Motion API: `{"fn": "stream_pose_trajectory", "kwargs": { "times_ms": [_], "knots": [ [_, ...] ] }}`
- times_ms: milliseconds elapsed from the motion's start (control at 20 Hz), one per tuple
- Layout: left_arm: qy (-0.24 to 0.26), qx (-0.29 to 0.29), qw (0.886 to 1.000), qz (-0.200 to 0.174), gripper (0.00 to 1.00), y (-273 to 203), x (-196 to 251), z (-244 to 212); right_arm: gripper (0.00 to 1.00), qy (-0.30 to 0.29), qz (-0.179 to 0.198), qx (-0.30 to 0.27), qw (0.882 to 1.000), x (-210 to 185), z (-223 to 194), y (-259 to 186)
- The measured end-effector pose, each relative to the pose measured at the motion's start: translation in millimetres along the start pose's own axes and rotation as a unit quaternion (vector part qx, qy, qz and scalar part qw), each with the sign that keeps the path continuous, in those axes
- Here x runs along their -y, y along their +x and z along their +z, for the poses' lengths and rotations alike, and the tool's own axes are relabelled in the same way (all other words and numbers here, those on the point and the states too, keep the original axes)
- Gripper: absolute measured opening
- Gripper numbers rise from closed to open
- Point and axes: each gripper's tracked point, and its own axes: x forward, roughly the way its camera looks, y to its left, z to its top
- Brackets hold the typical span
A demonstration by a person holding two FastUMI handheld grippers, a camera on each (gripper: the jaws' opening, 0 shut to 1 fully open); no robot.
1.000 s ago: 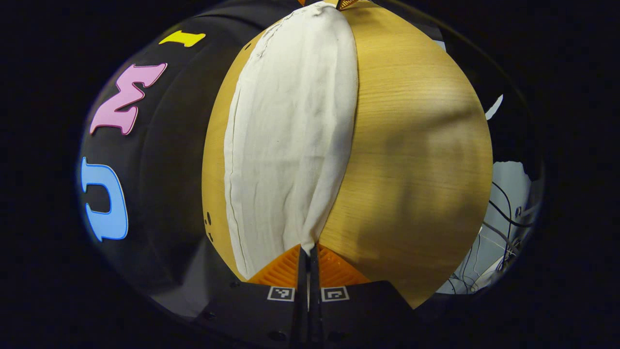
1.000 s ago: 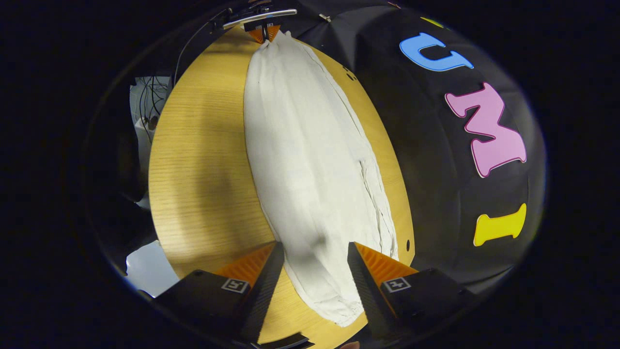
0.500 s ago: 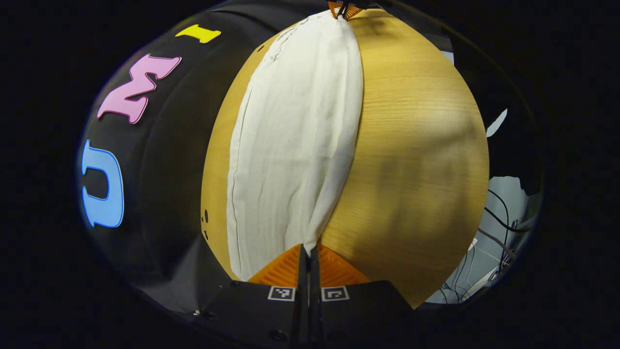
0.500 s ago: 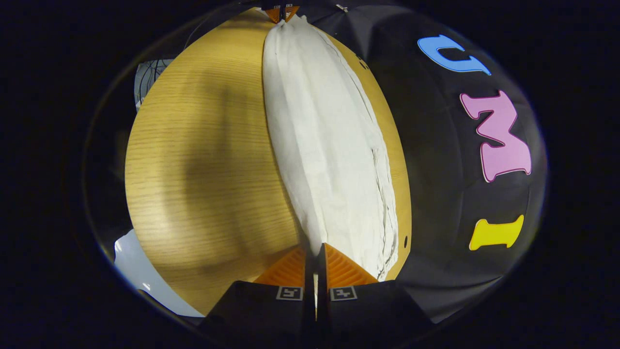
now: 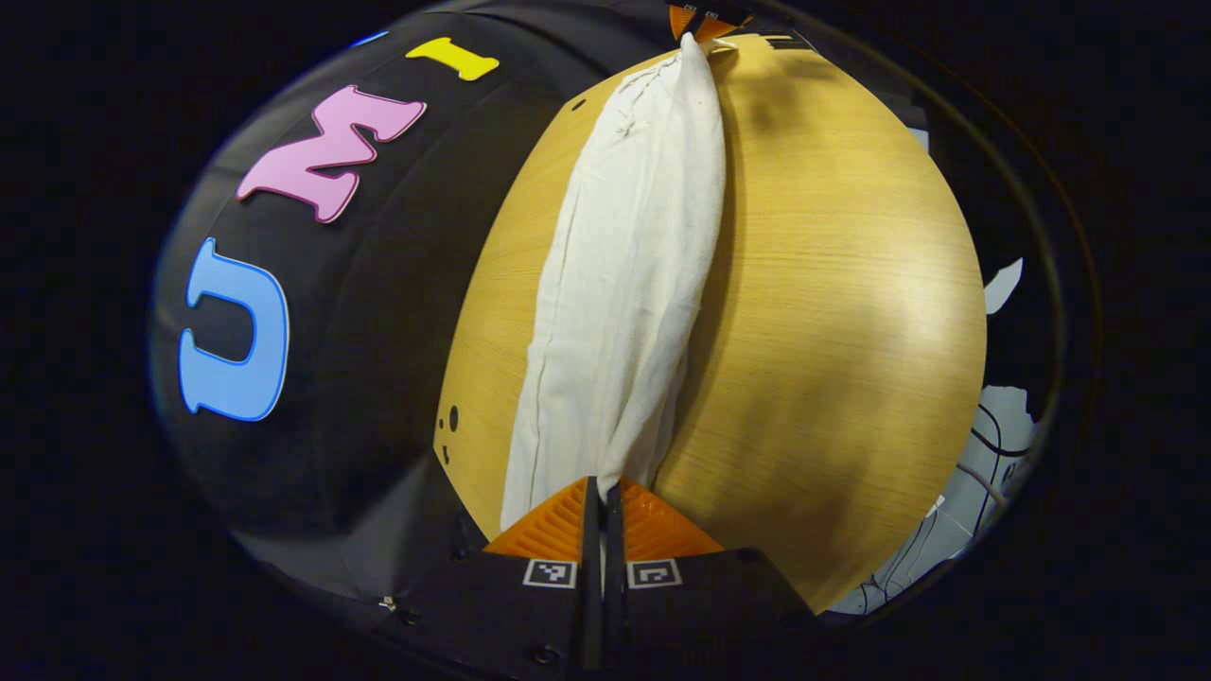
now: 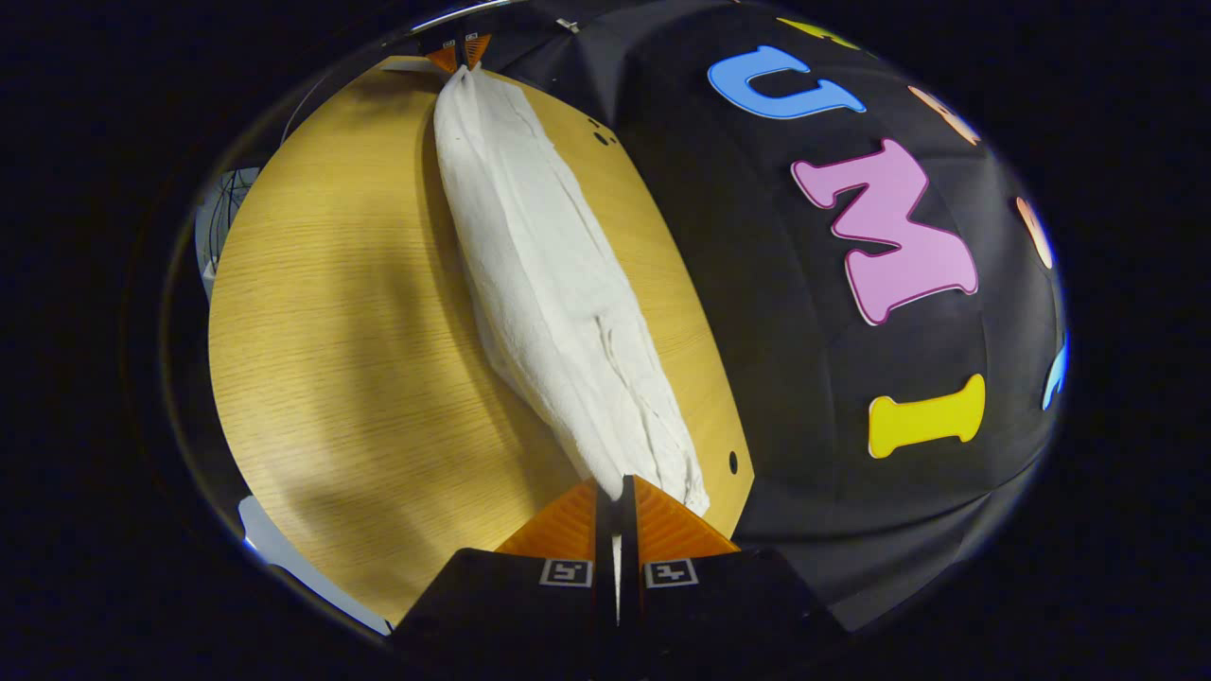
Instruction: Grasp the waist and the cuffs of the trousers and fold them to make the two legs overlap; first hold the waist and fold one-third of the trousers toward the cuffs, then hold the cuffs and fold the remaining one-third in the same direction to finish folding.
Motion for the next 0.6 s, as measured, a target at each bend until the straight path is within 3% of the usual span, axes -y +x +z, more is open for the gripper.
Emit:
{"fn": "stream_pose_trajectory", "kwargs": {
  "times_ms": [200,600],
  "knots": [
    [0.003,-0.01,1.0,0.013,0.05,12.4,-25.0,2.6,0.06,0.016,-0.021,0.013,1.0,21.8,7.1,14.7],
    [0.023,-0.033,0.999,0.015,0.06,57.8,-67.8,9.0,0.06,-0.021,0.018,0.025,0.999,36.3,7.6,65.6]
  ]
}}
